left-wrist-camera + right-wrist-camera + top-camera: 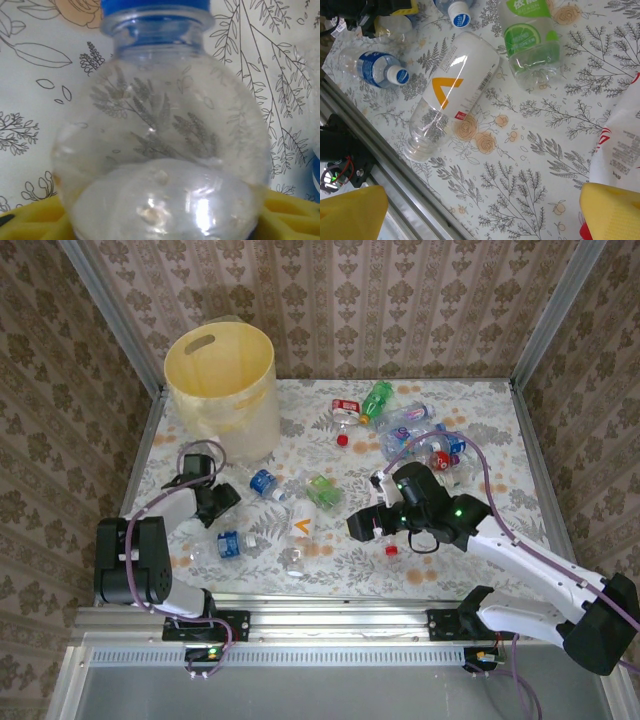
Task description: Throw the plastic bottles in the bin
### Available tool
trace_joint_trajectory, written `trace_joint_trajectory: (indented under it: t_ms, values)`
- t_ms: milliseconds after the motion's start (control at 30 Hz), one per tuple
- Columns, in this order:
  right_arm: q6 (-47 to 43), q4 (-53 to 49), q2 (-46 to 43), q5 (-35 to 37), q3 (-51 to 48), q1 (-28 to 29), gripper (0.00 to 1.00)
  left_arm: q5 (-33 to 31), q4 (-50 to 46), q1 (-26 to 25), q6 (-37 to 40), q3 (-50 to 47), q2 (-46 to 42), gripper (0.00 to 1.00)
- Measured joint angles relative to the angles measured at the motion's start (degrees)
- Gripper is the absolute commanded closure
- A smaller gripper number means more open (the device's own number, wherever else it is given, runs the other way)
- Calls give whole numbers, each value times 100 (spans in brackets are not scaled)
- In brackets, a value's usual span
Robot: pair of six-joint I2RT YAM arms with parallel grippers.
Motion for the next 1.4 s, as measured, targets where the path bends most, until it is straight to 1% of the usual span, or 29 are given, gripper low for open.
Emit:
trace_joint_trajectory:
  t_ms: [67, 167, 367, 467, 567, 733, 833, 900, 1033, 1167, 1267, 1367, 1400]
  values:
    - [0, 0, -61, 24, 0, 0, 0, 44, 85, -20, 4, -15, -55, 45]
    - [0, 0, -140, 66, 0, 0, 0, 107, 116, -63, 9, -46, -376, 49]
    - [-2, 0, -153, 184, 0, 0, 0, 39, -9, -315, 107, -61, -1652, 50]
    - [-17, -2, -160, 249, 0, 0, 0, -131, -232, -518, 177, -66, -2581, 47]
    - [-22, 0, -245, 304, 0, -2, 0, -262, -352, -660, 275, -90, -3720, 45]
    - [-22, 22, -540, 350, -2, -2, 0, -256, -221, -737, 490, -92, -5571, 45]
    - [-22, 52, -638, 422, -2, -2, 0, -166, 133, -737, 619, -90, -6199, 47]
    - [-22, 52, -654, 455, -2, -2, 0, -76, 455, -737, 717, -90, -6437, 48]
    - [-22, 50, -654, 496, -2, -2, 0, 72, 1215, -737, 942, -92, -6575, 48]
    - [-22, 50, -654, 531, -2, -2, 0, 127, 1792, -737, 1130, -74, -6380, 48]
    - [-22, 48, -651, 551, -2, -2, 0, 146, 2044, -737, 1246, 61, -5877, 47]
    - [-33, 46, -636, 564, 2, -2, 0, 142, 2146, -730, 1384, 376, -5101, 47]
    - [-42, 44, -629, 564, 7, -2, 0, 140, 2146, -713, 1438, 605, -4721, 45]
